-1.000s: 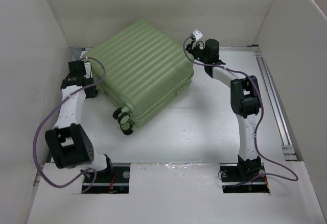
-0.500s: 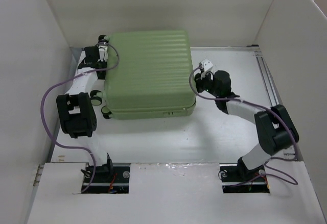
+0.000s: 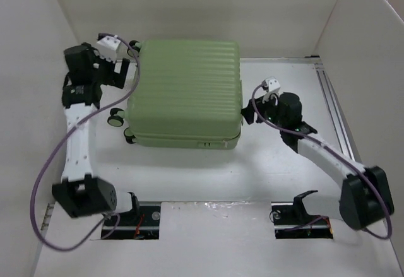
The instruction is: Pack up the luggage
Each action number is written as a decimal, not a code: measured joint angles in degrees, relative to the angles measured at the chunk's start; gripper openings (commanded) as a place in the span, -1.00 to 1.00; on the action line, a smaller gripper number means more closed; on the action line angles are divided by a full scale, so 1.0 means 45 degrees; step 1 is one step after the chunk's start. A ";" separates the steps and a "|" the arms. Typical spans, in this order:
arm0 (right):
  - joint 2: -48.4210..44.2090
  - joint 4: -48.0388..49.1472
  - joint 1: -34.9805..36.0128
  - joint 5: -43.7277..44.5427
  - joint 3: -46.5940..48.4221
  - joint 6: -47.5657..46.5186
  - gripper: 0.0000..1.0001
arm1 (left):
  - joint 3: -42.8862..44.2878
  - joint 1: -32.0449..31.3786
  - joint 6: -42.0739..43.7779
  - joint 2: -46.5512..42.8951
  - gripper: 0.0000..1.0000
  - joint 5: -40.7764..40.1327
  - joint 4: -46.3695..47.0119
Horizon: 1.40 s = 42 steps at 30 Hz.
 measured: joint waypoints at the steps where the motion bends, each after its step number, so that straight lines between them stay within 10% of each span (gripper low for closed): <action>1: -0.0782 -0.0398 0.0000 0.0053 -0.0160 0.0078 0.57 | 0.0102 0.0160 0.0364 -0.0869 0.96 0.0544 -0.0029; 11: -0.8048 -0.2749 0.2089 0.0369 -0.3376 0.2103 0.72 | 0.2098 0.1681 0.8335 -0.3201 1.00 0.3740 -0.6368; 24: -0.5974 -0.3478 0.4376 0.1282 -0.3677 0.2764 0.77 | -0.1030 0.1525 1.4110 -0.3007 1.00 0.2623 -0.9054; 33: -0.4915 -0.2142 0.4711 0.1700 -0.3701 0.3745 0.68 | -0.2278 0.0661 1.3469 -0.2535 1.00 0.2783 -0.6591; 36: -0.4537 -0.1394 0.4799 0.2050 -0.3716 0.4381 0.54 | -0.2997 0.0661 1.3206 -0.2375 0.91 0.2657 -0.5697; 42: -0.3925 -0.0593 0.5285 0.3245 -0.3793 0.5513 0.21 | -0.4269 0.0661 1.2978 -0.2448 -0.17 0.2701 -0.4639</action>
